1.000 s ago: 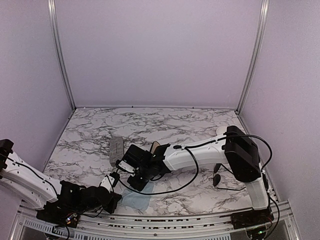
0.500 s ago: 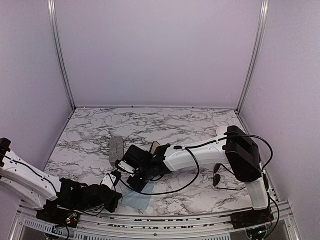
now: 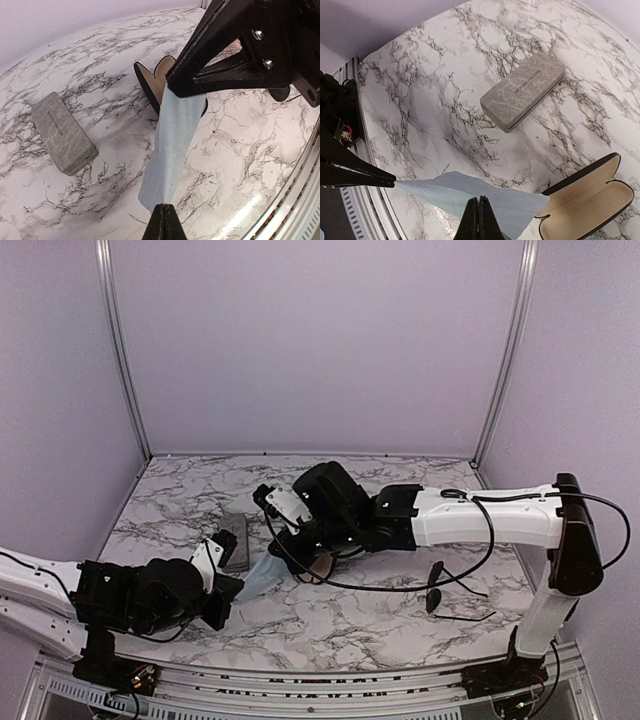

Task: Organize the sunglasses
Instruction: Fold the glasses cleaning cloth at the center of the board.

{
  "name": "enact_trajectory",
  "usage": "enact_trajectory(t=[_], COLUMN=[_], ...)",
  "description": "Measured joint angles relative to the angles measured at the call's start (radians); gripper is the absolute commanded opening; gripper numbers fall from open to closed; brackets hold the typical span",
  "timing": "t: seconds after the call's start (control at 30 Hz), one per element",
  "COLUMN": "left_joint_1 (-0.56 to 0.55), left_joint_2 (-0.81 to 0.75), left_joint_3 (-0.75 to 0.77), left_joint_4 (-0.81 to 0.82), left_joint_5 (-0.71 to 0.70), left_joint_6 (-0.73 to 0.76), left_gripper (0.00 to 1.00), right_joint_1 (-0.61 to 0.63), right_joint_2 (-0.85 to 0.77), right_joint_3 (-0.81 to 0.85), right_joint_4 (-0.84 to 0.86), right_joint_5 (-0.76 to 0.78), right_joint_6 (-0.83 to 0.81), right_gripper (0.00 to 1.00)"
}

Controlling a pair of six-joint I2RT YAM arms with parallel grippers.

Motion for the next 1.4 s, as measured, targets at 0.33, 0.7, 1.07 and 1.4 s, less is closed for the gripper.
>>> enact_trajectory(t=[0.33,0.7,1.07,1.4], left_joint_1=[0.026,0.026,0.027,0.095], left_joint_2=[0.080,0.121,0.094,0.132], left_joint_3=[0.076,0.076,0.092,0.135], left_joint_4=[-0.074,-0.080,-0.096,-0.065], left_joint_5=[0.029,0.169,0.102,0.053], left_joint_6=[0.199,0.207,0.224,0.372], left_gripper=[0.00,0.00,0.00,0.00], right_joint_1=[-0.005,0.023,0.036,-0.014], right_joint_2=[-0.075,-0.142,-0.192,-0.164], right_joint_3=[-0.253,-0.371,-0.370,-0.325], right_joint_4=[0.144,0.206,0.205,0.218], right_joint_5=[-0.058,-0.079,-0.026,0.005], right_joint_6=[0.030,0.080,0.089,0.066], right_gripper=[0.00,0.00,0.00,0.00])
